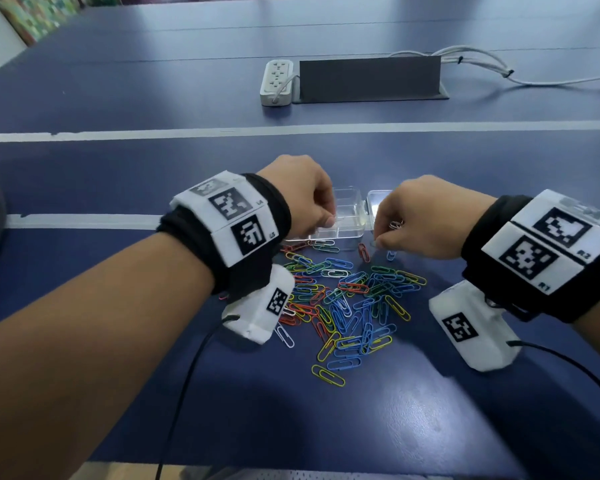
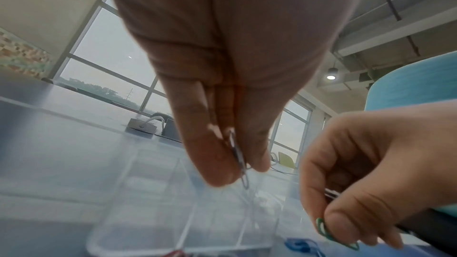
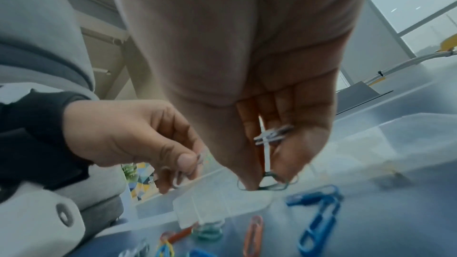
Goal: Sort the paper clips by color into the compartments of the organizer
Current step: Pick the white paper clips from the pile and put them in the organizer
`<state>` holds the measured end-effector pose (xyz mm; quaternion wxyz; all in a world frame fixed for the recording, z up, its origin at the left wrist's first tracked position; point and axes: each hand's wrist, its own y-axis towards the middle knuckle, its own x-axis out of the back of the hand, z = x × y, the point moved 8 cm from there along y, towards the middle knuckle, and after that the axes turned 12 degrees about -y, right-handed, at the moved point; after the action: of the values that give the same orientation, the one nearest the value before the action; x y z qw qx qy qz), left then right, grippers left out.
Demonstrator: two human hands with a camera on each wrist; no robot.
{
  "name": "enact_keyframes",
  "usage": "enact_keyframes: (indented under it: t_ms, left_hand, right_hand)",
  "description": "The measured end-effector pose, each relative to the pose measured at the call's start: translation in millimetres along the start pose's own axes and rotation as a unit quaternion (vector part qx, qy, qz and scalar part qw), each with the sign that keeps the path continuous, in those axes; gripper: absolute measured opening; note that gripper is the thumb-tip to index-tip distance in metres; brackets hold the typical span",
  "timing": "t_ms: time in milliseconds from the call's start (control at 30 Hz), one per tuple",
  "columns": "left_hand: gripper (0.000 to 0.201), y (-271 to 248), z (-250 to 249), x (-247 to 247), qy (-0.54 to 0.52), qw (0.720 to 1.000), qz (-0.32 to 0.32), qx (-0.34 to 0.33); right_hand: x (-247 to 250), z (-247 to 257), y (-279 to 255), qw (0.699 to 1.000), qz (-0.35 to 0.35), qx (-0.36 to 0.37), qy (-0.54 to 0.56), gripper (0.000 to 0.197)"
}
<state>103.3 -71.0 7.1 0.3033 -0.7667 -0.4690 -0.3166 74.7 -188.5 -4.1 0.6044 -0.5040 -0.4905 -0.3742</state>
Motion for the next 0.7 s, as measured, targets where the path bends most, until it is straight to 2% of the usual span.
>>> enact_keyframes:
  t_ms: [67, 200, 333, 533, 700]
  left_hand:
    - [0.003, 11.3, -6.6, -0.8, -0.02, 1.0, 0.001, 0.009]
    - [0.008, 29.0, -21.4, -10.0, 0.037, 0.999, -0.003, -0.002]
    - [0.007, 32.1, -21.5, -15.7, 0.047, 0.999, 0.003, 0.014]
    - [0.027, 27.9, -14.1, -8.4, 0.0, 1.0, -0.01, 0.026]
    - [0.023, 22.8, -6.2, -5.7, -0.018, 0.999, -0.005, 0.03]
  right_hand:
    - [10.1, -0.8, 2.9, 1.0, -0.01, -0.011, 0.021, 0.014]
    - [14.8, -9.8, 11.7, 0.994, 0.002, -0.061, 0.091, 0.015]
    - [9.4, -16.8, 22.8, 0.982, 0.017, -0.094, 0.162, 0.017]
    - [14.0, -5.0, 35.8, 0.984, 0.016, -0.094, 0.151, 0.02]
    - [11.0, -0.4, 39.4, 0.98, 0.036, -0.101, 0.166, 0.018]
